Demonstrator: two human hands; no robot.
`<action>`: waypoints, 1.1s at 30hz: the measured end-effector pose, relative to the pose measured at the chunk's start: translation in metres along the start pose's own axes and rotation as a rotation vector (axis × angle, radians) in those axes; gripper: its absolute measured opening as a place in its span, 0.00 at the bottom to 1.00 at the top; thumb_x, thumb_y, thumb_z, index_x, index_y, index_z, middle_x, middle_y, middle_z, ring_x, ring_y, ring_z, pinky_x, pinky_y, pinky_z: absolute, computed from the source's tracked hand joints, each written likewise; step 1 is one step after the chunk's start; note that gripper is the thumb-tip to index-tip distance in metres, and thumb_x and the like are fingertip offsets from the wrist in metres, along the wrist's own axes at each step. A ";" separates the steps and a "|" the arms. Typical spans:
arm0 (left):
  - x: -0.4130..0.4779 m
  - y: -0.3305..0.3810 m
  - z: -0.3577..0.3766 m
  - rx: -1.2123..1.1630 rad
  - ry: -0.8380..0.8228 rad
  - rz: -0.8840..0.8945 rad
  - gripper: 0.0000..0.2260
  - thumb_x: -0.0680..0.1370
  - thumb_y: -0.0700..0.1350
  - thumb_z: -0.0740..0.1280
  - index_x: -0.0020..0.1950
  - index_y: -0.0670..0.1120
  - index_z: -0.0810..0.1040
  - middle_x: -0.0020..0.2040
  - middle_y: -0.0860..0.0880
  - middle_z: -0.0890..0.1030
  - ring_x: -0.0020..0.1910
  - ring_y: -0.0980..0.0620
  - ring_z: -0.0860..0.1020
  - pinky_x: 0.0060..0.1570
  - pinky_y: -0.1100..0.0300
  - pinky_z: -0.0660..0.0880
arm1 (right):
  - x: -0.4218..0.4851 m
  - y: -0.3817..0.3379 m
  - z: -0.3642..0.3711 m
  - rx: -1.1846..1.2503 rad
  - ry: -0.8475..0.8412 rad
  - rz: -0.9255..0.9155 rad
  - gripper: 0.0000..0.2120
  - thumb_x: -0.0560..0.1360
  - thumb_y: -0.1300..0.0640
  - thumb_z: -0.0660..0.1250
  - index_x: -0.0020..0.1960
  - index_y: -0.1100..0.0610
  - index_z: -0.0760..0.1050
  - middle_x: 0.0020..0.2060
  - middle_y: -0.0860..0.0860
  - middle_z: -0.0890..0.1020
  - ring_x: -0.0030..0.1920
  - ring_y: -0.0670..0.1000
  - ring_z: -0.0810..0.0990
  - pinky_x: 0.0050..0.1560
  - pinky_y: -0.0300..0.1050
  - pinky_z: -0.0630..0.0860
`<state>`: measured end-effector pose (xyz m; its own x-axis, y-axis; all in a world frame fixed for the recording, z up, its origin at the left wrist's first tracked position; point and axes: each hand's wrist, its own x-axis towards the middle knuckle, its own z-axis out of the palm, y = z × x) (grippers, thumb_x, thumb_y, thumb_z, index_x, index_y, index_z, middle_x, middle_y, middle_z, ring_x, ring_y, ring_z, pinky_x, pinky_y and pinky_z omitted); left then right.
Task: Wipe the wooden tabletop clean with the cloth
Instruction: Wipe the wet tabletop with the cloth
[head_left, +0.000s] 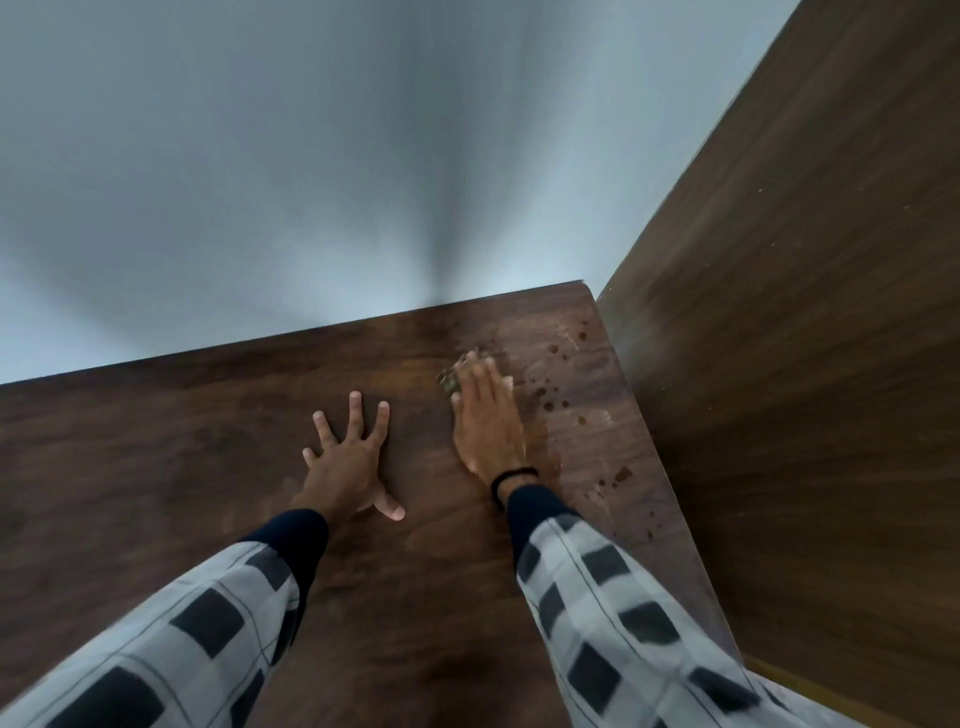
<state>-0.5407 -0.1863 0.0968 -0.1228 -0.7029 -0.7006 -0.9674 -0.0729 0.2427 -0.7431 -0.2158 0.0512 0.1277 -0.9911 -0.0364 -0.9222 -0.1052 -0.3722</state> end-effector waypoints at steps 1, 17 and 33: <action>0.001 0.000 0.000 -0.007 0.005 -0.001 0.69 0.58 0.59 0.83 0.79 0.58 0.32 0.76 0.50 0.23 0.74 0.28 0.30 0.68 0.24 0.50 | -0.010 -0.003 0.004 0.005 -0.024 -0.084 0.23 0.86 0.54 0.52 0.81 0.56 0.59 0.81 0.52 0.58 0.82 0.55 0.52 0.81 0.58 0.53; 0.001 0.002 -0.002 0.008 0.016 0.003 0.69 0.58 0.59 0.83 0.79 0.56 0.32 0.76 0.50 0.23 0.74 0.27 0.31 0.67 0.24 0.51 | 0.028 0.000 0.002 0.046 -0.069 -0.224 0.22 0.85 0.56 0.57 0.79 0.53 0.63 0.81 0.52 0.58 0.80 0.56 0.57 0.80 0.59 0.55; 0.000 0.000 -0.002 0.010 0.007 0.002 0.69 0.59 0.60 0.83 0.79 0.56 0.30 0.75 0.50 0.22 0.73 0.28 0.29 0.68 0.24 0.51 | 0.087 -0.006 -0.020 0.030 0.057 -0.214 0.22 0.81 0.63 0.63 0.75 0.55 0.71 0.75 0.56 0.68 0.74 0.54 0.65 0.76 0.54 0.65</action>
<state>-0.5401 -0.1875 0.0983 -0.1235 -0.7078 -0.6956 -0.9693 -0.0642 0.2374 -0.7339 -0.3031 0.0682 0.2980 -0.9494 0.0988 -0.8647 -0.3124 -0.3933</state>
